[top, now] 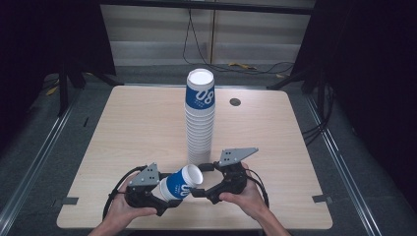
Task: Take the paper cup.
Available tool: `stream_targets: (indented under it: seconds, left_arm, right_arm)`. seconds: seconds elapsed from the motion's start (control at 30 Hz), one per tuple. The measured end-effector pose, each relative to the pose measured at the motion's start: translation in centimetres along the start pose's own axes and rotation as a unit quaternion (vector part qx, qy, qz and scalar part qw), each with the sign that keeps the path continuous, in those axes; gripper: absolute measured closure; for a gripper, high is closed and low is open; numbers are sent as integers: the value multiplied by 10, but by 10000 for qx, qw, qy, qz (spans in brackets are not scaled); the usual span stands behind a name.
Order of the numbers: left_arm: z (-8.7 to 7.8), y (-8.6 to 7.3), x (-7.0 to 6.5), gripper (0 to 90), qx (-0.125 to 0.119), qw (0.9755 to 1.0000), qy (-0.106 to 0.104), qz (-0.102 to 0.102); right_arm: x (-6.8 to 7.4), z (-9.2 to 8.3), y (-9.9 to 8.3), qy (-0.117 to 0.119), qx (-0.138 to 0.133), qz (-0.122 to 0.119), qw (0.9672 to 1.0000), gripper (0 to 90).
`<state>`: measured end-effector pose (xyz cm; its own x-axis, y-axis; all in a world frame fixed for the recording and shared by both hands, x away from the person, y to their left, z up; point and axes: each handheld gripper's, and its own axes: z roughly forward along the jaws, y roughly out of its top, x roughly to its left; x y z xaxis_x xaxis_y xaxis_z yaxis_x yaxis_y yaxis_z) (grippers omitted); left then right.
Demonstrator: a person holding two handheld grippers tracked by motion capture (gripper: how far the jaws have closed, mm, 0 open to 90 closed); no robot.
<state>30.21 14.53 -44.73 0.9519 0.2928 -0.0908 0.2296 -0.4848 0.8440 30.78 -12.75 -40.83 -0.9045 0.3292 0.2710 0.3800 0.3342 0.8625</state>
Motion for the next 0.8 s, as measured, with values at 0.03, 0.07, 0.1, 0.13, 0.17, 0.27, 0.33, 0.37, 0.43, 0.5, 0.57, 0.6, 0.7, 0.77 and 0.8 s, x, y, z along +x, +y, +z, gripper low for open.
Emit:
stream_targets:
  seconds: [0.03, 0.07, 0.1, 0.13, 0.17, 0.27, 0.33, 0.37, 0.43, 0.5, 0.57, 0.6, 0.7, 0.77, 0.8]
  left_arm:
    - [1, -1, -1, 179, 33, 10000, 38, -14]
    - [2, -1, -1, 179, 77, 10000, 14, -8]
    - [2, -2, -1, 179, 121, 9999, -19, 28]
    - [3, -2, -1, 180, 147, 9999, -21, 25]
    - [3, -2, -1, 180, 189, 9998, -38, 32]
    - [6, -1, -1, 181, 305, 9995, -90, 69]
    - [7, 1, 0, 181, 410, 9991, -45, 130]
    - [8, 2, 0, 182, 407, 9991, -73, 114]
    - [8, 3, 0, 183, 534, 9983, -69, 221]
    - [8, 2, -1, 184, 636, 9976, -78, 256]
    - [10, 0, -2, 184, 692, 9972, -119, 258]
    - [10, 0, -2, 184, 715, 9970, -115, 267]
    - [12, -1, -3, 184, 808, 9962, -144, 305]
    - [13, -1, -4, 185, 903, 9952, -167, 348]
    - [14, -1, -5, 186, 906, 9951, -177, 342]
  right_arm:
    - [0, 1, 0, 8, 92, -29, 10000, 144]
    - [0, 1, 0, 28, 164, -37, 9999, 145]
    - [-1, 2, 0, 22, 261, -72, 9996, 145]
    - [-1, 3, 1, 6, 379, -111, 9992, 146]
    - [-1, 3, 1, 9, 431, -121, 9990, 152]
    - [-1, 6, 0, 21, 701, -179, 9974, 157]
    - [0, 7, -1, 39, 826, -170, 9964, 156]
    - [0, 7, -2, 9, 884, -181, 9959, 157]
    - [0, 8, -2, -6, 1018, -233, 9945, 157]
    - [1, 8, -2, -10, 1081, -226, 9939, 156]
    - [0, 8, -2, -75, 1168, -267, 9928, 156]
    - [-1, 8, -1, -127, 1229, -299, 9919, 156]
    - [-2, 11, -1, -88, 1435, -303, 9892, 157]
    - [-2, 14, -1, -7, 1630, -316, 9861, 161]
    - [-2, 15, -1, 26, 1702, -324, 9849, 161]
